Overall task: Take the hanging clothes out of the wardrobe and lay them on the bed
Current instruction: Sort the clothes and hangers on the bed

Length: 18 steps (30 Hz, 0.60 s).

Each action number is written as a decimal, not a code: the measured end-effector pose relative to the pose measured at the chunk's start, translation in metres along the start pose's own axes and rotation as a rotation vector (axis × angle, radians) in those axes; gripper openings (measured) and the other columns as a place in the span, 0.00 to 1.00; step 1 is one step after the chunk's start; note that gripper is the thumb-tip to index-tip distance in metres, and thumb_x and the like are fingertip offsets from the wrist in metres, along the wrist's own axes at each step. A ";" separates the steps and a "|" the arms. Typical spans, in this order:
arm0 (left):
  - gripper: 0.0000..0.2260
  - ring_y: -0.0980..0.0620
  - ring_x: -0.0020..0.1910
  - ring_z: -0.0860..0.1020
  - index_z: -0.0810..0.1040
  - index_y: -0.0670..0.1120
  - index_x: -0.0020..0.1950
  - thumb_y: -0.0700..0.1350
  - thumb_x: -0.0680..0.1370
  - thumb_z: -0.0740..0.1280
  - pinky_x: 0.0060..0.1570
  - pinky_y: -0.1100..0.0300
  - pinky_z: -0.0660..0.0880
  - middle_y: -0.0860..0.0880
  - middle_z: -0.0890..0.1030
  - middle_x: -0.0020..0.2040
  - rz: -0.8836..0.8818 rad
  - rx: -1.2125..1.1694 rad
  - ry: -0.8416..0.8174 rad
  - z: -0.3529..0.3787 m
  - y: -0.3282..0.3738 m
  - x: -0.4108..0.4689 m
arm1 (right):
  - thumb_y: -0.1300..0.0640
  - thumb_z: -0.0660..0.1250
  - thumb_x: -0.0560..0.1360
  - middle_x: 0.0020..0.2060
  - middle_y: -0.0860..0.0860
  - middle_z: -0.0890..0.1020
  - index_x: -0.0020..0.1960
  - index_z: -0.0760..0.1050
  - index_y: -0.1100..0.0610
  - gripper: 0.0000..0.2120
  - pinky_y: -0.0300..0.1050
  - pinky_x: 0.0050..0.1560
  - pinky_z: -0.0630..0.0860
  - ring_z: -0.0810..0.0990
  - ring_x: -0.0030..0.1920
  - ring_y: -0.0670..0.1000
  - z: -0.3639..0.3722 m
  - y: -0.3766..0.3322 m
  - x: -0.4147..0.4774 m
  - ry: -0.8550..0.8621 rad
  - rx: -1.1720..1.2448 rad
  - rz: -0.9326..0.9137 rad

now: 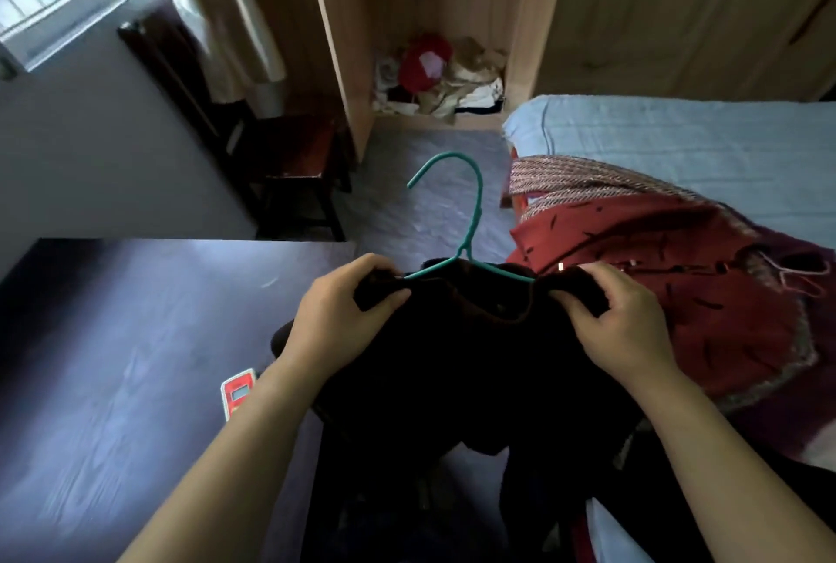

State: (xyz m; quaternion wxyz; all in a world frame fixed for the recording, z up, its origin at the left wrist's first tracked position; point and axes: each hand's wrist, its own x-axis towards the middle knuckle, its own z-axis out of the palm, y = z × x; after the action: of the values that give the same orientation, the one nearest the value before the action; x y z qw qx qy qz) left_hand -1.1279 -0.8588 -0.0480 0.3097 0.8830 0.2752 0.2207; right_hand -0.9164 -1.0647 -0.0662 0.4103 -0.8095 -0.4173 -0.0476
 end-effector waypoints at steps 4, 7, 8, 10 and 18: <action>0.13 0.57 0.48 0.78 0.74 0.58 0.52 0.55 0.70 0.71 0.48 0.57 0.75 0.63 0.78 0.44 0.069 -0.038 -0.056 0.009 -0.007 0.052 | 0.45 0.65 0.69 0.38 0.50 0.81 0.43 0.77 0.57 0.15 0.50 0.40 0.74 0.79 0.39 0.54 0.003 0.010 0.041 0.047 -0.101 0.024; 0.14 0.59 0.49 0.76 0.75 0.56 0.54 0.51 0.71 0.73 0.49 0.62 0.73 0.61 0.77 0.48 0.154 -0.050 -0.102 0.009 -0.009 0.102 | 0.44 0.65 0.69 0.39 0.51 0.82 0.45 0.78 0.58 0.17 0.47 0.41 0.72 0.80 0.39 0.55 0.002 0.018 0.073 0.113 -0.146 0.051; 0.13 0.59 0.49 0.76 0.76 0.55 0.54 0.51 0.71 0.72 0.49 0.61 0.73 0.60 0.77 0.48 0.178 -0.049 -0.091 0.008 -0.009 0.119 | 0.43 0.64 0.69 0.39 0.51 0.82 0.45 0.78 0.58 0.18 0.46 0.41 0.72 0.80 0.39 0.55 0.003 0.020 0.085 0.133 -0.154 0.052; 0.12 0.59 0.48 0.76 0.76 0.55 0.53 0.51 0.71 0.72 0.48 0.60 0.73 0.59 0.78 0.48 0.203 -0.050 -0.060 0.007 -0.012 0.152 | 0.42 0.64 0.69 0.39 0.52 0.82 0.46 0.79 0.59 0.20 0.44 0.41 0.72 0.80 0.39 0.54 0.006 0.022 0.112 0.152 -0.150 0.057; 0.04 0.55 0.46 0.78 0.77 0.55 0.48 0.52 0.74 0.68 0.45 0.56 0.75 0.57 0.79 0.45 0.138 0.004 0.043 0.037 -0.041 0.280 | 0.48 0.69 0.72 0.42 0.54 0.83 0.51 0.78 0.61 0.16 0.42 0.39 0.69 0.80 0.43 0.56 0.049 0.069 0.226 0.023 -0.197 0.066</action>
State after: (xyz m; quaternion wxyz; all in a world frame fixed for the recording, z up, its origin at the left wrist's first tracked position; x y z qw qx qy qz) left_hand -0.9109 -0.6733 -0.0407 0.2859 0.8956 0.2207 0.2598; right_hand -0.7339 -0.9079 -0.0470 0.3350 -0.8586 -0.3789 -0.0839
